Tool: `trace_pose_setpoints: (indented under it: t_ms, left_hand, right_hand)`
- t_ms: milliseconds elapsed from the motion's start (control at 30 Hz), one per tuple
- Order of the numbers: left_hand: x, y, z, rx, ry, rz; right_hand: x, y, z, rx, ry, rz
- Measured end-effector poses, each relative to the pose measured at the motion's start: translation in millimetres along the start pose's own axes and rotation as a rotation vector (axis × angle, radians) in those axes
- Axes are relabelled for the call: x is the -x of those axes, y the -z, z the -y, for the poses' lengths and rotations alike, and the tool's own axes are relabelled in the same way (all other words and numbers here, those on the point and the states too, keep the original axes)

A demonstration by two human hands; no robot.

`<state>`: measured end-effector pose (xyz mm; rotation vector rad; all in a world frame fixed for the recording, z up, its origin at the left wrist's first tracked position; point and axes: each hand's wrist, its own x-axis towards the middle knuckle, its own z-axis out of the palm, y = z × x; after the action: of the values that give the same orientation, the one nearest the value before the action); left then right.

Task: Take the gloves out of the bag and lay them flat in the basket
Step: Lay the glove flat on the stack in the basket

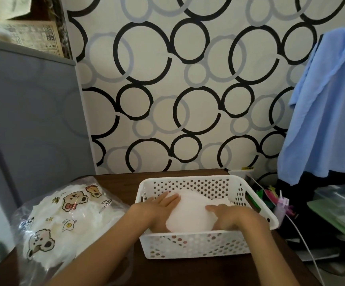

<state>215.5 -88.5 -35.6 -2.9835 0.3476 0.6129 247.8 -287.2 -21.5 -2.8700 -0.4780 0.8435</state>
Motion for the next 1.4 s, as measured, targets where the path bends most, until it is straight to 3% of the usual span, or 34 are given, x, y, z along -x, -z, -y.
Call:
trace_pose_setpoints:
  t_ms: [167,367,500,600,700,833,1000,1133,1300,1400]
  left_hand:
    - [16.3,7.6,-4.2,0.118,-0.020,-0.107]
    - [104.4,16.3,28.4,0.475,0.117,-0.533]
    - [150.5,-6.7,66.0,0.449,0.366,-0.397]
    - [153.5,-20.5,81.0,0.517,0.437,-0.349]
    - [150.5,-23.8,86.8,0.672,0.432,-0.473]
    - [154.1,-21.4,94.3,0.630,0.395,-0.682]
    - [169.6,-18.8,98.9,0.511,0.337,-0.676]
    - [166.3,-25.1,105.7,0.562,0.272,-0.639]
    - [155.8,-30.8,107.2,0.584,0.214,-0.621]
    - [153.2,-33.4,109.2,0.654,0.177,-0.595]
  right_hand:
    - [-1.7,1.3,0.0,-0.104,0.012,-0.141]
    - [13.8,13.1,6.4,-0.299,0.097,-0.495]
    - [37.2,12.2,43.6,-0.362,0.278,-0.659]
    - [66.2,3.5,92.5,-0.339,0.476,-0.633]
    - [82.1,-16.4,136.2,-0.203,0.583,-0.539]
    - [74.6,-43.4,177.3,-0.023,0.541,-0.423]
    - [52.2,-71.0,202.7,0.147,0.525,-0.428]
    - [52.9,-61.5,196.3,0.017,0.588,-0.539]
    - [56.5,-36.8,170.3,-0.153,0.699,-0.421]
    - [51.0,-27.9,160.6,-0.372,0.697,-0.601]
